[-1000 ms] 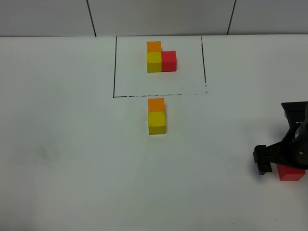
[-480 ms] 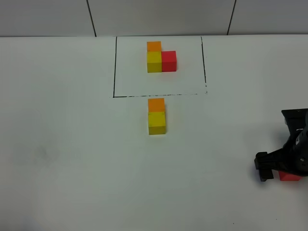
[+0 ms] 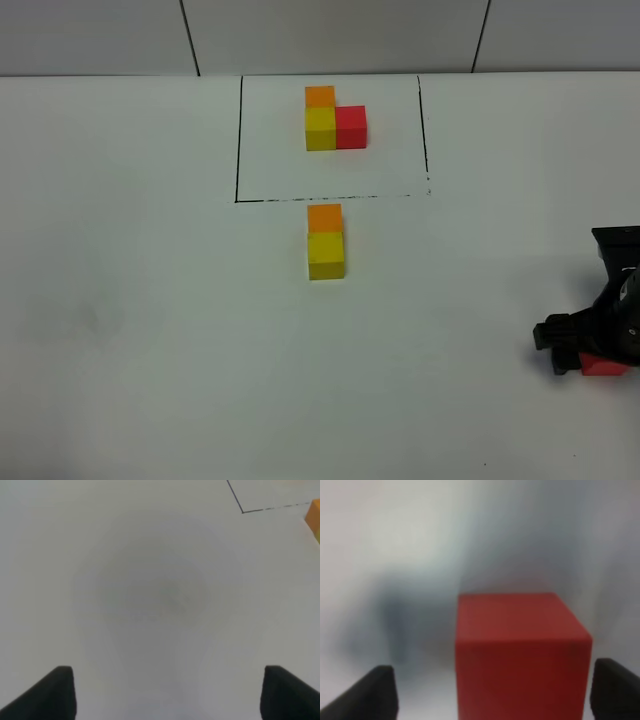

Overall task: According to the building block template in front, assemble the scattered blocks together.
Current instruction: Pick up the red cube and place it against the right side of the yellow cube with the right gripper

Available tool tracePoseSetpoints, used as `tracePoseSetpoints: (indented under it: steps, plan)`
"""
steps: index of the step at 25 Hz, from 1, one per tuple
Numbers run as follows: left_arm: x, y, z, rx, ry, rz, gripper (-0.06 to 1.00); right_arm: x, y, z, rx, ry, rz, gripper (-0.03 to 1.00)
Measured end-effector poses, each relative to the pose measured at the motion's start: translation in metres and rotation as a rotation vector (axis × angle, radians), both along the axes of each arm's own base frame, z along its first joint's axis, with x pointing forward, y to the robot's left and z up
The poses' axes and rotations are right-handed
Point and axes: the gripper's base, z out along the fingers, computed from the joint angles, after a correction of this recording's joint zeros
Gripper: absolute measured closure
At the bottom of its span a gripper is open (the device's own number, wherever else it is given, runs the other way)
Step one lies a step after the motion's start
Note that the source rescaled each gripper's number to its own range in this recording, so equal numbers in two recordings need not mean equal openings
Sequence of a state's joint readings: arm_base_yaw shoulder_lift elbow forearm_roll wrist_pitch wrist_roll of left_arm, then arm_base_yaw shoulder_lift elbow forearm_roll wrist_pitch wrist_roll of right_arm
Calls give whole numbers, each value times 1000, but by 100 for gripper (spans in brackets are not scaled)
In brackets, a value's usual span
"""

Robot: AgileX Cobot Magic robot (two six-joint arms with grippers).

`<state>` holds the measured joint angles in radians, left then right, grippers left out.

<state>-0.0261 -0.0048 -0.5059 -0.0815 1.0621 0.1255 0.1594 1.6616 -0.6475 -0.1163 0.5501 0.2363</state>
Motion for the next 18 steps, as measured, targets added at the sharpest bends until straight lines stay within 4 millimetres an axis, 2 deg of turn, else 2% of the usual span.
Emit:
tracePoseSetpoints:
  steps: [3, 8, 11, 15, 18]
  plan:
    - [0, 0, 0, 0, 0, 0, 24, 0, 0, 0, 0, 0, 0, 57]
    - [0, 0, 0, 0, 0, 0, 24, -1, 0, 0, -4, 7, 3, 97]
    - [0, 0, 0, 0, 0, 0, 24, 1, -2, 2, -26, 8, 34, 96]
    - [0, 0, 0, 0, 0, 0, 24, 24, 1, 21, -60, -22, 126, 96]
    - [0, 0, 0, 0, 0, 0, 24, 41, 16, 43, -103, -37, 414, 96]
